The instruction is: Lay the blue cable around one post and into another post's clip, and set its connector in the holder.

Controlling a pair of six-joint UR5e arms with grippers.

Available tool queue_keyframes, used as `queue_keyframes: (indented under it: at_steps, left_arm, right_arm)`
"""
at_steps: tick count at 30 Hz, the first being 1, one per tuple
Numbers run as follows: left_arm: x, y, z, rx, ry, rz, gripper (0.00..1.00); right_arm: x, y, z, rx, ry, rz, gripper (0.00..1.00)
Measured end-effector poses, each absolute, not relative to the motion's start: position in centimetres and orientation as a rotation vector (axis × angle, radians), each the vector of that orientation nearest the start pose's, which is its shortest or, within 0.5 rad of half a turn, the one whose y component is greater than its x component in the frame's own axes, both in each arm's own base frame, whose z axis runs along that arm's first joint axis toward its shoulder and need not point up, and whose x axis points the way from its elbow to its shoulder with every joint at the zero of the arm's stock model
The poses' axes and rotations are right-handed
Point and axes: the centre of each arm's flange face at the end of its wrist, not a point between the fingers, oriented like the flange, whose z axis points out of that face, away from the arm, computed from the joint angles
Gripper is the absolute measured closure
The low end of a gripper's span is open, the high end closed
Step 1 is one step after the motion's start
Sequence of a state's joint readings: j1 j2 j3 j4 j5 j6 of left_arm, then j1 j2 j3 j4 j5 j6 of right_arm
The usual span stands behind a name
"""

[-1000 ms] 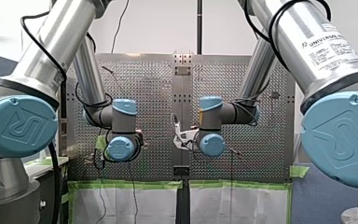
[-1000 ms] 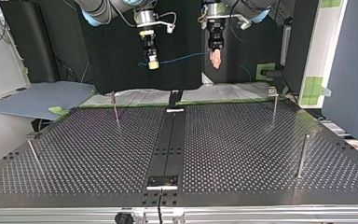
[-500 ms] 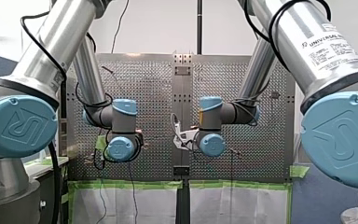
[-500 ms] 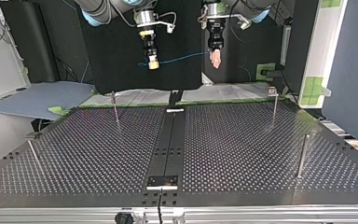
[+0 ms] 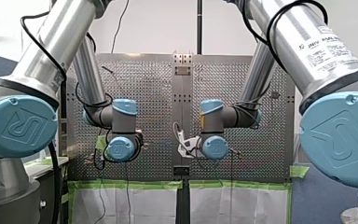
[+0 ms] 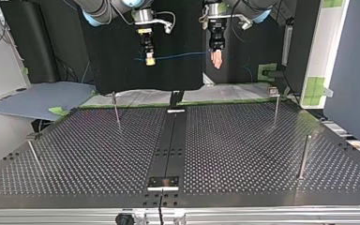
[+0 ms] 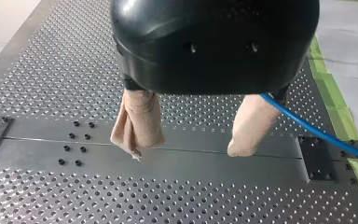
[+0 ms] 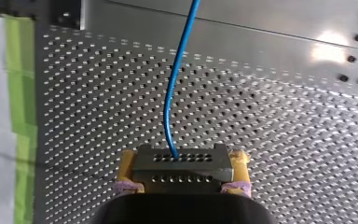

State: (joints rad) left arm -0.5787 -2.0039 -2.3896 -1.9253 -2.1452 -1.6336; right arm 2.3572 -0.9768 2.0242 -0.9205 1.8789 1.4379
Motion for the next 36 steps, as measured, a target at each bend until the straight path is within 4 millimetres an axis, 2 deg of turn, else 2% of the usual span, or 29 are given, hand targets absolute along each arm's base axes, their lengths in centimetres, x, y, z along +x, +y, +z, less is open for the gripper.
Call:
queue_keyframes:
  at_steps: [11,15,20,25,36]
  left_arm:
    - [27.6,-27.5,7.3,-0.032,1.601,-0.037,0.0]
    - [27.8,-27.0,7.6,-0.042,1.61,-0.047,0.0]
    - [28.2,-26.7,8.8,-0.072,1.611,-0.085,0.0]
    - [28.7,-26.3,10.3,-0.133,1.599,-0.101,0.0]
    - [31.4,-27.2,16.0,-0.298,1.504,-0.168,0.0]
  right_arm:
    - [43.0,-28.4,5.7,1.785,-0.862,1.279,1.0]
    - [43.3,-28.8,6.4,1.779,-0.855,1.279,1.0]
    - [44.4,-29.4,9.1,1.752,-0.856,1.317,1.0]
    - [44.6,-30.1,11.5,1.731,-0.874,1.345,1.0]
    - [46.2,-32.6,20.0,1.632,-0.89,1.451,1.0]
